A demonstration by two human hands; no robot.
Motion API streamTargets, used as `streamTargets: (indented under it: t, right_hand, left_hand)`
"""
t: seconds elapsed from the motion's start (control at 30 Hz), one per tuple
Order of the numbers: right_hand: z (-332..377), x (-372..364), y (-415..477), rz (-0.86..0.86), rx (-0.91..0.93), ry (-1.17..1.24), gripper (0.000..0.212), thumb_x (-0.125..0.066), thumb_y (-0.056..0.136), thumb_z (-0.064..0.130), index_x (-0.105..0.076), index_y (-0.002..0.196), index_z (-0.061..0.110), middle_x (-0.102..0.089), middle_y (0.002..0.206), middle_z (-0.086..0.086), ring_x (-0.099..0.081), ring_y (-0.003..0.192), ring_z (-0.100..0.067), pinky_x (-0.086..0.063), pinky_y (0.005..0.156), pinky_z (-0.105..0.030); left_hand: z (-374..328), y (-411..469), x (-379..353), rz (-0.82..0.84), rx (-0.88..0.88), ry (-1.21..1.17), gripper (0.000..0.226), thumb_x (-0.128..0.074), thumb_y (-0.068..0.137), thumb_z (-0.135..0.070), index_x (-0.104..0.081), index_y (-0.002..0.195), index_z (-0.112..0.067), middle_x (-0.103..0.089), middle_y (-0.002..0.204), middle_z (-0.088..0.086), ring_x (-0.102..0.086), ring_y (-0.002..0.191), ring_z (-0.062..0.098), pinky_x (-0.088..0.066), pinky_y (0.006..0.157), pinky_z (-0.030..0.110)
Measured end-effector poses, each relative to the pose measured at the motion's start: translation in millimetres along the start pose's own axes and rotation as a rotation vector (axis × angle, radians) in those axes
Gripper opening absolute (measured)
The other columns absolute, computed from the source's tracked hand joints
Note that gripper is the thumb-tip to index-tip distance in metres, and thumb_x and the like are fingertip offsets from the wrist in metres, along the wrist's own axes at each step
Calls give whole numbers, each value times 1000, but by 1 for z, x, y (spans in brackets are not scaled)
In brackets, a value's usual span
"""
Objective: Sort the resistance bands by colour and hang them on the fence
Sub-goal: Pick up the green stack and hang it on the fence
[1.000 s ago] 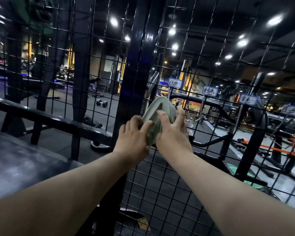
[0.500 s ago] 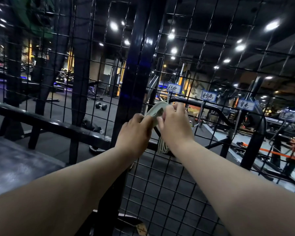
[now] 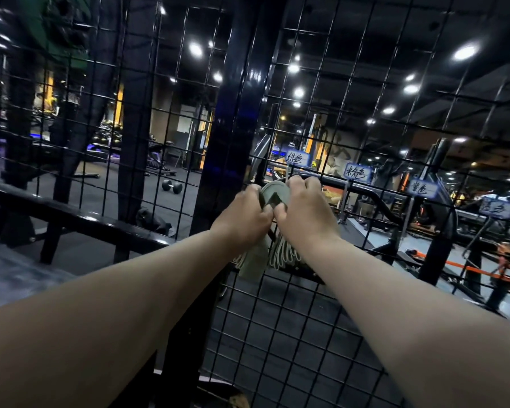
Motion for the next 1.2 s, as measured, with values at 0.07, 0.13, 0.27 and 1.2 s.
streamTargets:
  t: [0.07, 0.13, 0.27, 1.2]
  right_hand:
    - [1, 0, 0, 21, 20, -19, 43, -55, 97, 24, -43, 136, 11, -43, 131, -12, -55, 111, -32, -51, 81, -39]
    - [1, -2, -1, 35, 27, -4, 38, -54, 97, 24, -43, 131, 11, -49, 126, -12, -58, 106, -32, -51, 77, -40]
    - [2, -2, 0, 53, 1, 39, 26, -51, 98, 20, -44, 120, 9, -56, 116, -13, -58, 101, -33, -46, 72, -37]
    - [-4, -14, 3, 26, -54, 170, 45, -49, 100, 27, -31, 138, 9, -52, 122, -13, -56, 104, -32, -45, 73, -37]
  left_hand:
    - [-2, 4, 1, 1, -16, -9, 21, -50, 94, -20, -55, 113, -15, -65, 99, 1, -63, 89, 18, -54, 82, 40]
    - [-1, 8, 1, 9, -13, 13, 18, -50, 93, -16, -58, 109, -11, -66, 94, 2, -64, 85, 19, -53, 75, 38]
    - [-4, 11, 4, 5, -67, 102, 12, -47, 95, -13, -57, 102, -8, -64, 89, 5, -62, 81, 22, -49, 68, 36]
    - [-13, 33, 9, 40, -236, 345, 13, -47, 98, -17, -56, 105, -10, -66, 96, 9, -64, 82, 25, -55, 77, 46]
Point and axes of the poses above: each hand's wrist, its own y-axis towards the middle knuckle, its own x-axis out of the back of the hand, z = x × y, the point moved 7 cm from there along y, towards the middle knuckle
